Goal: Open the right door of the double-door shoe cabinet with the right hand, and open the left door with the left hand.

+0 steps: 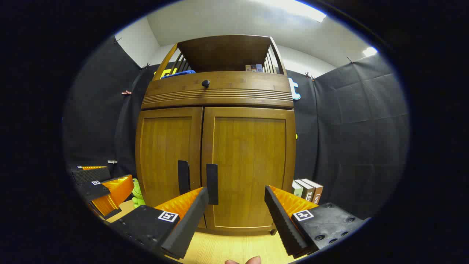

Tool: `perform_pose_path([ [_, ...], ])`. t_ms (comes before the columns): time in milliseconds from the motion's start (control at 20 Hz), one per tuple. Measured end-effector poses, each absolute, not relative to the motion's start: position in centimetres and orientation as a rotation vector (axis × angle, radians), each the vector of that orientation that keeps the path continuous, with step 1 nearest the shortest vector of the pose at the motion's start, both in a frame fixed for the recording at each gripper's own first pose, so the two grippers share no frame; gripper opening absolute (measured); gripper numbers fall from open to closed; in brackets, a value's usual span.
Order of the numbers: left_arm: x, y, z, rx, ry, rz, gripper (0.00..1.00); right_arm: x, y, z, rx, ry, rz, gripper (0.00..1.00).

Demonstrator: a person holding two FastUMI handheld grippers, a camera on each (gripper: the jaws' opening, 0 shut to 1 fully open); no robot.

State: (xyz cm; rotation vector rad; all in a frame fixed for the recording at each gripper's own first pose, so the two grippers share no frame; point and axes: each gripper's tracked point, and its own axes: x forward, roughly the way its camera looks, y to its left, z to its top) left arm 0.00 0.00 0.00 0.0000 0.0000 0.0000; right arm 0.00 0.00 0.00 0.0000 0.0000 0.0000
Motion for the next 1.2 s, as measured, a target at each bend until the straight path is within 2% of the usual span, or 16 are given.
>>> perform_pose_path([
  [550,0.0,0.1,0.1,0.001,-0.003,0.006,0.93,-0.1,-0.2,0.0,0.004,-0.002,-0.001,0.98],
  [650,-0.1,0.1,0.2,0.001,-0.005,0.007,0.94,-0.2,-0.2,0.2,0.003,-0.007,-0.002,0.95],
  [850,-0.1,0.2,0.1,0.0,-0.003,0.005,0.95,-0.1,-0.3,0.0,0.004,-0.001,0.0,0.97],
  [900,-0.1,0.2,0.2,0.001,-0.003,0.007,0.93,0.0,-0.3,-0.1,0.005,-0.002,0.0,0.95],
  [1050,-0.1,0.2,0.1,-0.004,-0.005,0.008,0.95,0.6,0.4,-0.5,0.027,0.001,0.02,0.98],
  [1200,0.0,0.4,0.0,-0.015,-0.002,0.017,0.93,2.8,1.2,-1.3,0.045,0.011,0.037,0.96],
])
